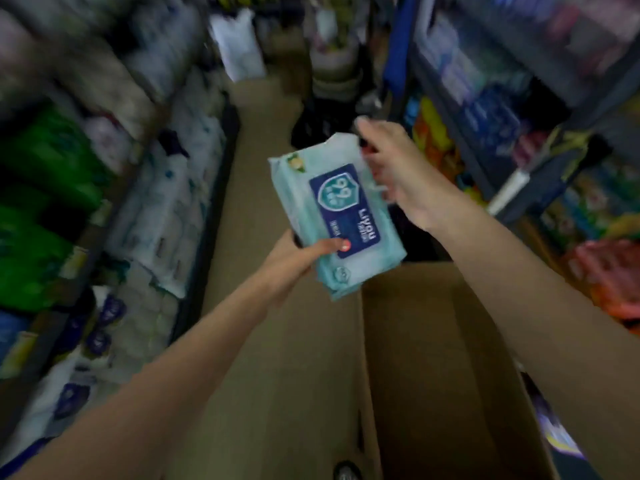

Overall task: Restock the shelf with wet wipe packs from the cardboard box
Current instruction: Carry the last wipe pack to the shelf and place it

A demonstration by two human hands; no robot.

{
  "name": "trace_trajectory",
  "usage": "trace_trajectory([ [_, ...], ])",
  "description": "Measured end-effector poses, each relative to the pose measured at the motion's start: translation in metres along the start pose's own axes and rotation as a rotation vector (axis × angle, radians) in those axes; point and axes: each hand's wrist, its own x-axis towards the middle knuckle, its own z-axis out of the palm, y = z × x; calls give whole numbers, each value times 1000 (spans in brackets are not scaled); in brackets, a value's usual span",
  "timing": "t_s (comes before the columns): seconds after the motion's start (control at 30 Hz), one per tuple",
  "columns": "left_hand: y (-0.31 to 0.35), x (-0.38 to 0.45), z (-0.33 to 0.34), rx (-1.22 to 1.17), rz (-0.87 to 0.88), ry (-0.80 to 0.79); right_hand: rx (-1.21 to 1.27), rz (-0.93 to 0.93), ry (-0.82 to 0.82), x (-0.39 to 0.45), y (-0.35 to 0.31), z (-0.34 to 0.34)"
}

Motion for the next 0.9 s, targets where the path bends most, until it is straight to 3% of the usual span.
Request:
trace_trajectory([
  [0.1, 55, -51, -78, -43, 63, 127, 148, -76, -175, -7, -71, 56],
  [0.27, 132, -157, -195, -5, 213, 322, 22, -325, -356, -44, -166, 180],
  [0.43, 197, -273, -288, 173, 370, 571, -285, -841, -412, -90, -236, 293],
  [0.5, 218, -316, -316, 282, 422, 674, -353, -967, -448, -106, -254, 330],
  [0.63, 248, -388, -363, 482, 446, 871, -300, -1060, -557, -125, -282, 393],
  [0.77, 260, -415, -387, 656, 462, 1200, 28, -850, -833, -146, -301, 456],
  [0.83, 261, -407, -388, 658, 553, 1347, 41, -921, -781, -154, -309, 495],
  [0.9, 270, -397, -392, 648, 662, 1441, 87, -1077, -593, -155, -326, 526],
])
